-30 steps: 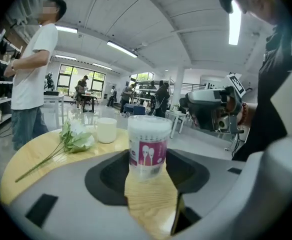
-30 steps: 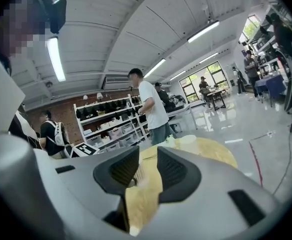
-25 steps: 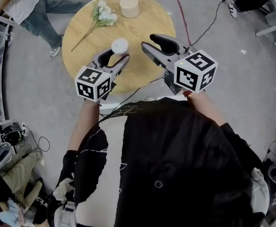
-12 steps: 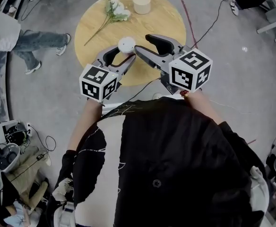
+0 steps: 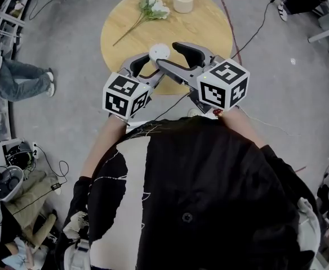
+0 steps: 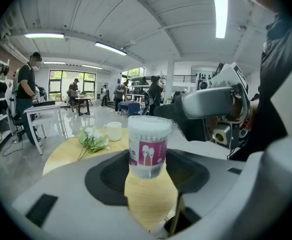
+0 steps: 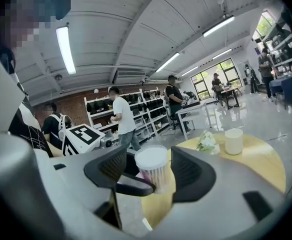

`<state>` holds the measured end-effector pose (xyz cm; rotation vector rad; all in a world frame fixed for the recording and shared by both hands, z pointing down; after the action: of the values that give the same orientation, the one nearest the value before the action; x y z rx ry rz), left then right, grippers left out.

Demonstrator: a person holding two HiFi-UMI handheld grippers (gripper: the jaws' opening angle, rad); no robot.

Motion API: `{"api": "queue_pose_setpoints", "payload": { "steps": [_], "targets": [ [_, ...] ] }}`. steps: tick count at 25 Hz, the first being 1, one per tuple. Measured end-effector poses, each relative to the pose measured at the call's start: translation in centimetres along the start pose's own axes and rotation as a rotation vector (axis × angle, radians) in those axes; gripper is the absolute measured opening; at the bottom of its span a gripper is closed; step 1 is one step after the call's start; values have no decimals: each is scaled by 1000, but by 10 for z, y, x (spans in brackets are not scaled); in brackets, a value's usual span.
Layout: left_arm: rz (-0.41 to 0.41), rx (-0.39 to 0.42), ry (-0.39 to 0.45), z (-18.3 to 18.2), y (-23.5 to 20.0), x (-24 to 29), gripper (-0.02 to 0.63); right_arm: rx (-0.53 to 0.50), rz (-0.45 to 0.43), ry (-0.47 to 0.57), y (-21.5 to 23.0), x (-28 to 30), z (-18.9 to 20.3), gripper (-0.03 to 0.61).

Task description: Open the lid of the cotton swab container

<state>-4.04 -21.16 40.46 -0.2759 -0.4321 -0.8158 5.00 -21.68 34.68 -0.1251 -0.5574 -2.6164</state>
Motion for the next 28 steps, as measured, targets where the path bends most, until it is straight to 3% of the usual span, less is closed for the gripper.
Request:
{"api": "queue_pose_setpoints", "payload": {
  "steps": [19,28],
  "targets": [
    [23,74,-40,2,6,-17,239,-87,80,-82,-16,28,6,284],
    [27,15,-69,4,3,-14,239,-76,87,-93,-10,33,8,273]
  ]
}}
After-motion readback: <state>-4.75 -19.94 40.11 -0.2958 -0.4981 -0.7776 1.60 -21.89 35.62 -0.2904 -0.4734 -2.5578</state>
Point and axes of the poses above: the fingertips, and each gripper's own axes: x forward along the fingers, y to its right, z out of its underside, the point moved 5 cm from there along -x, backward along the fingers, and after that the axes turned 5 degrees about -z, right-handed, at the moved point
